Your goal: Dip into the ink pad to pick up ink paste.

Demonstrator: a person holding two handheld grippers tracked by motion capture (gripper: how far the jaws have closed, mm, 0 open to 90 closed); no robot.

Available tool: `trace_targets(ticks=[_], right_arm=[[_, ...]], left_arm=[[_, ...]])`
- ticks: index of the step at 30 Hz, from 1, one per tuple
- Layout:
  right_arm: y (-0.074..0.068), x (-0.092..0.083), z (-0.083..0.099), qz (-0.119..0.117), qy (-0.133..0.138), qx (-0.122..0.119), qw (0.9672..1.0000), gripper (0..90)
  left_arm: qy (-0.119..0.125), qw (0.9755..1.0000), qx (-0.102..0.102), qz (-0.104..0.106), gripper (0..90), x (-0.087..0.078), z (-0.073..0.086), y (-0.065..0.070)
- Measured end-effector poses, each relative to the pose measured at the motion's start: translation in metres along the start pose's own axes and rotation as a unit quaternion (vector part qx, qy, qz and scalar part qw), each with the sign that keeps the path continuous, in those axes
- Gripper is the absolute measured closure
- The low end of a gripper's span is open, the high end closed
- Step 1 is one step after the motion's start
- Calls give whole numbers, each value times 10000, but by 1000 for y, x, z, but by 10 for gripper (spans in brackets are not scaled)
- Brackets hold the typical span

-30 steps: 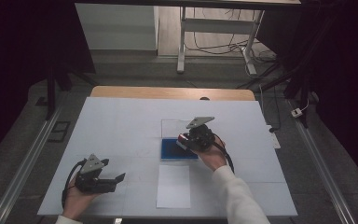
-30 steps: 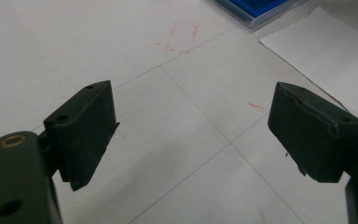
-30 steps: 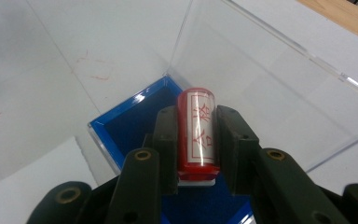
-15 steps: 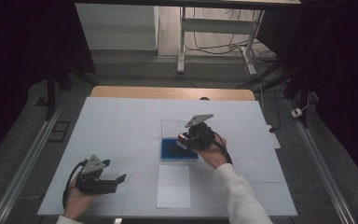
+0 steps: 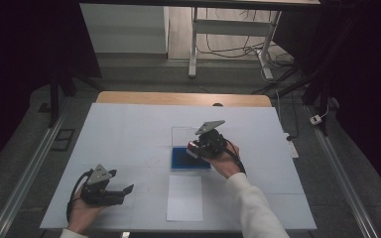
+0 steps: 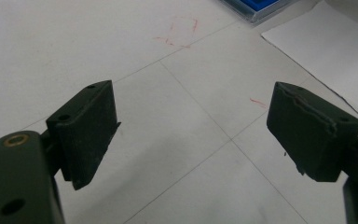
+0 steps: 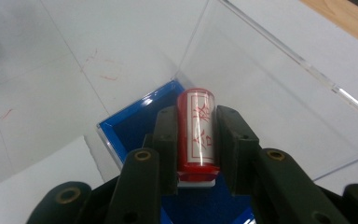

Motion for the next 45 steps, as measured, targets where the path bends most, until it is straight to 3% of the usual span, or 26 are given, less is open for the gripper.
trace_targets(ticks=[14, 45], right_arm=[[-2, 19, 8, -44, -247, -5, 9997, 697], [1, 23, 11, -116, -424, 107, 9990, 699]], left_arm=[[-50, 10000, 28, 2, 167, 2, 1, 1], [-97, 9999, 51, 6, 170, 3, 2, 1]])
Point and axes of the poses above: each handheld gripper's, and its own axes: x roughly forward along the jaws, z roughly out of its underside, y roughly to its right, the point moved 5 cm from there along x, roughly forward along the jaws, and after that the axes turned 6 degrees about -z, right-handed, at the moved point
